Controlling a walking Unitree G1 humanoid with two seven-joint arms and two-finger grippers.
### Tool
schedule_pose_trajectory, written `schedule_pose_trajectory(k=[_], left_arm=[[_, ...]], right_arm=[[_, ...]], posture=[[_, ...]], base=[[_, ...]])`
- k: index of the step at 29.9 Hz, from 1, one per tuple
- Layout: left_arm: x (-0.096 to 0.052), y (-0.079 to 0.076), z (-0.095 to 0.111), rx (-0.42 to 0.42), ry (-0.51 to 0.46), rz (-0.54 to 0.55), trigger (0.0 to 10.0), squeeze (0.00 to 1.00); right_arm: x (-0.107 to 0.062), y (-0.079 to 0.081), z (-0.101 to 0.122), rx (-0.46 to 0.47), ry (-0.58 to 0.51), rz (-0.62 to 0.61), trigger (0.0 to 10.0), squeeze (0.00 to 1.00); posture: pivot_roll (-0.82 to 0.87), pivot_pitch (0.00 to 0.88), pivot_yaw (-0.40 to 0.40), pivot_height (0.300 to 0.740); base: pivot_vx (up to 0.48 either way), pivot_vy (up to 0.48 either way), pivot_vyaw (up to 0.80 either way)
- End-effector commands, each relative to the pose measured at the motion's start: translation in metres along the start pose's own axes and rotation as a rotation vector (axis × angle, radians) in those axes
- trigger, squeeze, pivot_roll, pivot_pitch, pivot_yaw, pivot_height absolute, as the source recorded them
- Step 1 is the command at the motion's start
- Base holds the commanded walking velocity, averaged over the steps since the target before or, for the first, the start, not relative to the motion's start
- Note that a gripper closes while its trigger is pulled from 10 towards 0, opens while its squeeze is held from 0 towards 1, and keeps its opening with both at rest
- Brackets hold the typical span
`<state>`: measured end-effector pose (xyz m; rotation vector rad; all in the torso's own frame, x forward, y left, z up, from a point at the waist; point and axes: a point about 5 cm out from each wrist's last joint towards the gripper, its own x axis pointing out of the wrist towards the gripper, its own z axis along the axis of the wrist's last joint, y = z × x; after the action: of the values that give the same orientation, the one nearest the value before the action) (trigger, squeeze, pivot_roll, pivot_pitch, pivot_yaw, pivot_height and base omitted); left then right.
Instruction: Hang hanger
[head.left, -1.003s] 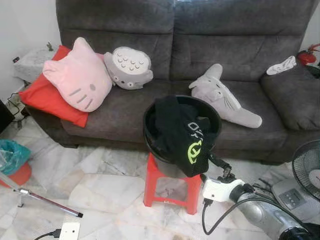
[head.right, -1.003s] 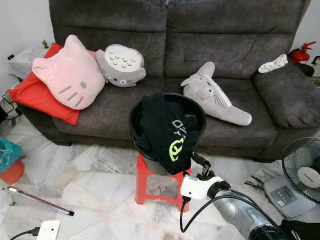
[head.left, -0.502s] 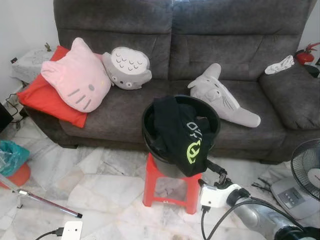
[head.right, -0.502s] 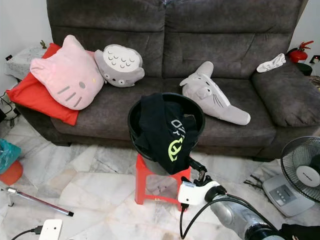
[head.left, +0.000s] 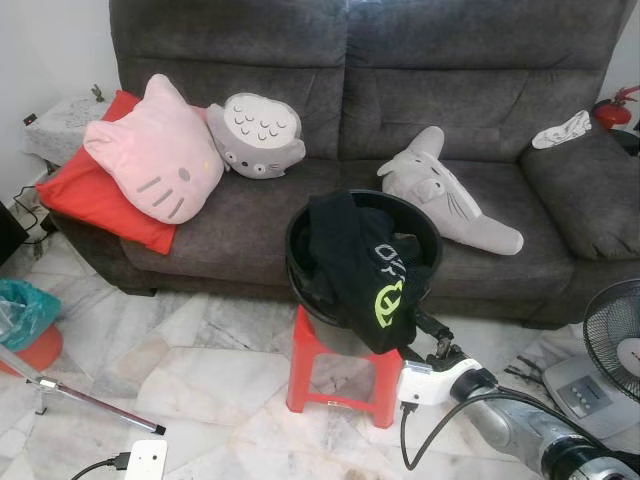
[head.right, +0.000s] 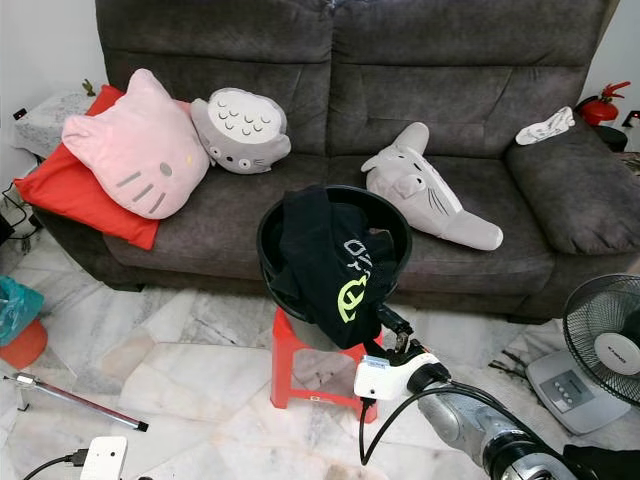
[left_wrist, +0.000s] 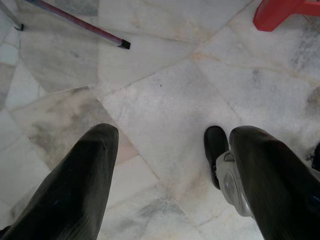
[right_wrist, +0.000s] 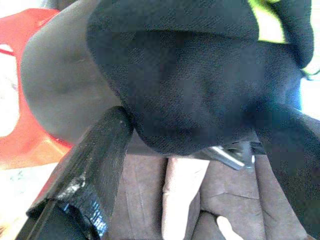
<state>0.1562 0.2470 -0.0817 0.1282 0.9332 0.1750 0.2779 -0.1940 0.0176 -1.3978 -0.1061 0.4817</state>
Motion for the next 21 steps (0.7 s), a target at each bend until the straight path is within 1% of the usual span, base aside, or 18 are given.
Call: schedule_pose_trajectory(k=[1, 2, 13, 16, 21], left_arm=[[-0.001, 0.002, -0.003, -0.001, 0.014, 0.012, 10.0, 0.0], [-0.001, 0.002, -0.003, -0.001, 0.014, 0.012, 10.0, 0.0], [-0.001, 0.006, -0.003, 0.002, 0.015, 0.018, 10.0, 0.0], [-0.001, 0.007, -0.004, 0.0, 0.012, 0.022, 10.0, 0.0], [-0.001, 0.006, -0.004, 0.001, 0.01, 0.021, 10.0, 0.0]], right_arm=[[0.003, -0.004, 0.002, -0.005, -0.024, -0.028, 3.0, 0.0], [0.003, -0.006, 0.003, -0.001, -0.028, -0.042, 0.0, 0.0], [0.002, -0.008, 0.002, 0.013, -0.035, -0.076, 0.0, 0.0], [0.003, -0.014, 0.003, 0.03, -0.049, -0.112, 0.0, 0.0], [0.005, -0.021, 0.002, 0.023, -0.054, -0.14, 0.0, 0.0]], posture=[[-0.14, 0.0, 0.013, 0.74], [-0.14, 0.0, 0.014, 0.74], [-0.15, 0.0, 0.016, 0.74], [-0.14, 0.0, 0.013, 0.74], [-0.14, 0.0, 0.014, 0.74]], base=[[0.0, 0.0, 0.0], [0.0, 0.0, 0.0], [0.0, 0.0, 0.0], [0.0, 0.0, 0.0], [0.0, 0.0, 0.0]])
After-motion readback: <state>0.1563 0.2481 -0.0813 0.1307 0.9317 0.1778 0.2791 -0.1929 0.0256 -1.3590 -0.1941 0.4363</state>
